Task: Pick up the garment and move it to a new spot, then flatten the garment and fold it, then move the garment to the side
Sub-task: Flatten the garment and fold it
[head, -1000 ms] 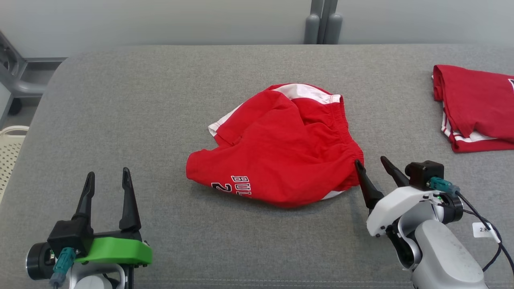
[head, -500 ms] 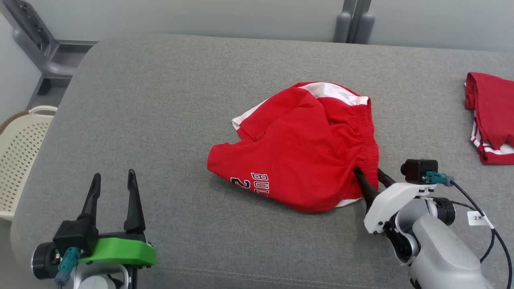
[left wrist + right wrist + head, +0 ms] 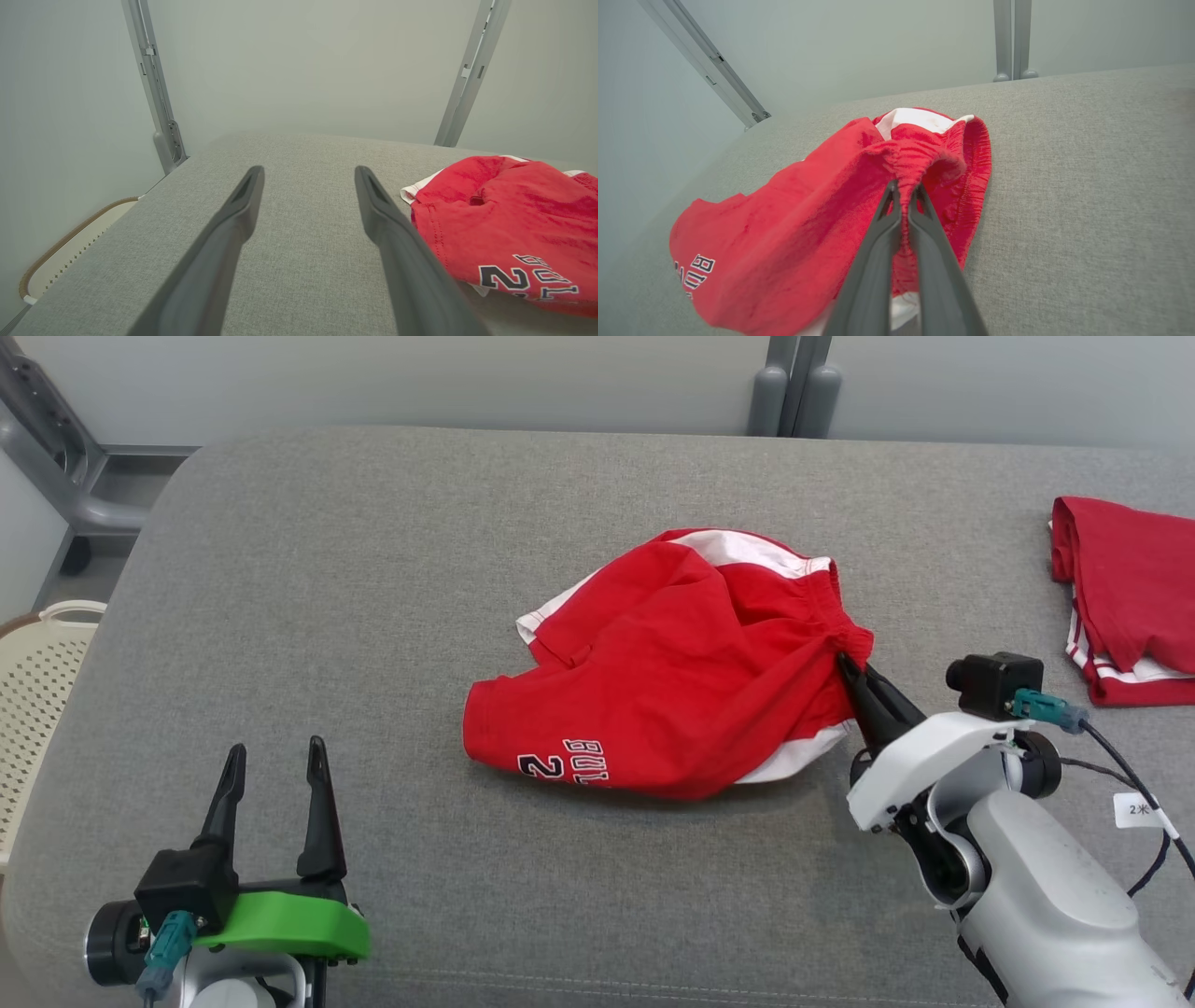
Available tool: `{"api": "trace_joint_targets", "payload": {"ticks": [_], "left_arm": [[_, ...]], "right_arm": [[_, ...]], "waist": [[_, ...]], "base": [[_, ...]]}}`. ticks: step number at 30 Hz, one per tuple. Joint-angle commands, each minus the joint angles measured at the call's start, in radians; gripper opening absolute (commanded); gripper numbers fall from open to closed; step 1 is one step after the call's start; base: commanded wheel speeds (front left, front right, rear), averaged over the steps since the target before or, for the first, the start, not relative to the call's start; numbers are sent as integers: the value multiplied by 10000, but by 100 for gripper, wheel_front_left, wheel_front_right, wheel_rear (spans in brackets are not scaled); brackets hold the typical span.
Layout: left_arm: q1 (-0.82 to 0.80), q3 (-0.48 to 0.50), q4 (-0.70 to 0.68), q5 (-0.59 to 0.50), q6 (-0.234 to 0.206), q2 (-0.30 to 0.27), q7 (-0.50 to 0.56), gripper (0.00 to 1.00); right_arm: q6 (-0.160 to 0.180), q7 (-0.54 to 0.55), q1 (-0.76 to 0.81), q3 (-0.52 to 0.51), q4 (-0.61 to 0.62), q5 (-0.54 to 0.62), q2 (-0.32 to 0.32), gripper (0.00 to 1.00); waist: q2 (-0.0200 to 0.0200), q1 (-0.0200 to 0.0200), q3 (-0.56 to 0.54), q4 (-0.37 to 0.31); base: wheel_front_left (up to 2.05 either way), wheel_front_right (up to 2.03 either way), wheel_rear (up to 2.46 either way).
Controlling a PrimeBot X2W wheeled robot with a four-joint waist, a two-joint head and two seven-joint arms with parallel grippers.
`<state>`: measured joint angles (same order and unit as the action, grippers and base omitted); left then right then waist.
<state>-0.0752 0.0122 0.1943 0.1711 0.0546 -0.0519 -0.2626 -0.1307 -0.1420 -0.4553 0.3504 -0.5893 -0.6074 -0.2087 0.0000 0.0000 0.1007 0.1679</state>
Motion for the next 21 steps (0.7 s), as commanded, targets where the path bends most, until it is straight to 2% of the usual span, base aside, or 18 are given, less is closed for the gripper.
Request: {"api": "trace_joint_targets", "payload": {"ticks": [1,8,21], "left_arm": [[-150,-1,9,-55,78,1,-21,100],[-262,-271,58,75,119,6,-21,100],[-708,-1114,195,391,-28,5,-21,100]], "right_arm": [[0,61,-188,44,168,-111,-70,0],[0,443,-1248,68,-131,75,-169,0],[0,215,-3462,48,-3445,230,-218,0]], "waist": [[0,0,13,8],[0,0,171,267],[0,0,799,1023]], "base": [[0,0,0],[0,0,0],[0,0,0]]}}
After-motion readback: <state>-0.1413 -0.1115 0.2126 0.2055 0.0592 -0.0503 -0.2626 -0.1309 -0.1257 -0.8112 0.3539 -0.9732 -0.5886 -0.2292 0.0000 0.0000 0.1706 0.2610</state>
